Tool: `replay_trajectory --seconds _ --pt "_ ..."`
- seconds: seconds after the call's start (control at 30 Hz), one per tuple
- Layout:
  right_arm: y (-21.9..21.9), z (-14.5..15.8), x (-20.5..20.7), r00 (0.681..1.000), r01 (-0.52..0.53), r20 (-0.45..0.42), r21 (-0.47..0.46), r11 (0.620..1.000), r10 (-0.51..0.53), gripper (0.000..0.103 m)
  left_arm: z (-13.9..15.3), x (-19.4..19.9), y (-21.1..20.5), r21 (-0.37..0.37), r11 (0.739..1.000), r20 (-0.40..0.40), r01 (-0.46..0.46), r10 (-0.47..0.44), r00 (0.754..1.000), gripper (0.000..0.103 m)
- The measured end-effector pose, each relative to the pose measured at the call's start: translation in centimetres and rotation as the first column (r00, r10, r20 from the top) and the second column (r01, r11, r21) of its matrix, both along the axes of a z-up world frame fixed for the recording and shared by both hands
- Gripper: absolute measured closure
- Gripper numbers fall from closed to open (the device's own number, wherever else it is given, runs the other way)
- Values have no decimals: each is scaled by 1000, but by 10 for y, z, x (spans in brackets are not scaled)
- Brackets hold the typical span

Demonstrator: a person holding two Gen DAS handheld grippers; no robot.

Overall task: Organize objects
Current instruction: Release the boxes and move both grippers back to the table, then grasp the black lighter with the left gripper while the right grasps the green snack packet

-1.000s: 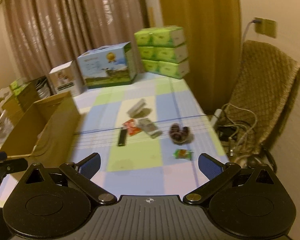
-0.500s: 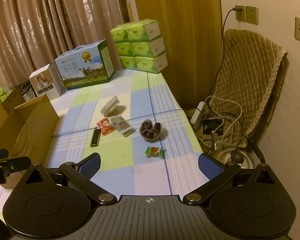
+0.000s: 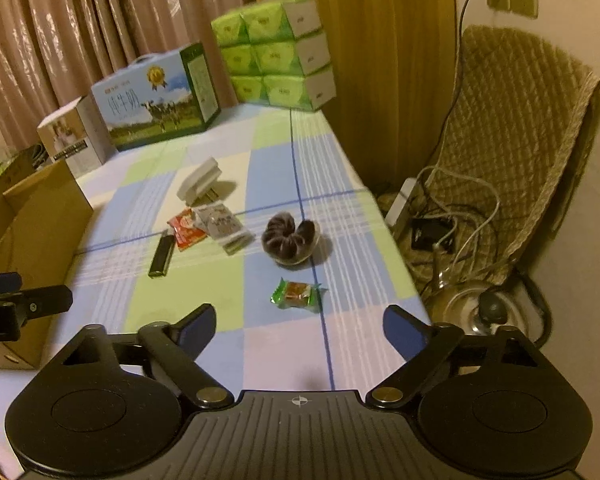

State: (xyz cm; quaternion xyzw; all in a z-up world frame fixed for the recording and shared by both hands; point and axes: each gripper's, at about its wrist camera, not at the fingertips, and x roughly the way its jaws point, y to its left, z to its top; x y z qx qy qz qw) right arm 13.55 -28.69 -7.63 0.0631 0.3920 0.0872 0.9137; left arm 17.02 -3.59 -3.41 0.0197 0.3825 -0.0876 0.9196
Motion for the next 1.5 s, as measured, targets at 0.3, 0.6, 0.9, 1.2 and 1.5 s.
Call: replay_trajectory --seconds 0.3,0.6,0.9,1.2,1.5 --pt "9 -52 43 1000 -3 -31 -16 1000 3 34 -40 38 -3 5 1000 -38 2 -2 999 1" --pt "30 -74 63 1000 -17 -13 -59 998 16 43 -66 58 -2 -8 1000 -64 -9 8 998 2" --pt "48 -77 66 1000 -10 -10 -188 982 9 72 -76 69 2 -12 1000 -75 -24 23 997 2" --pt "46 -68 70 1000 -25 1 -134 991 25 79 -84 90 -6 -29 1000 -58 -10 9 998 7" --pt "49 -67 74 999 -35 -1 -127 991 35 79 -102 118 -18 15 1000 -14 -19 19 1000 47"
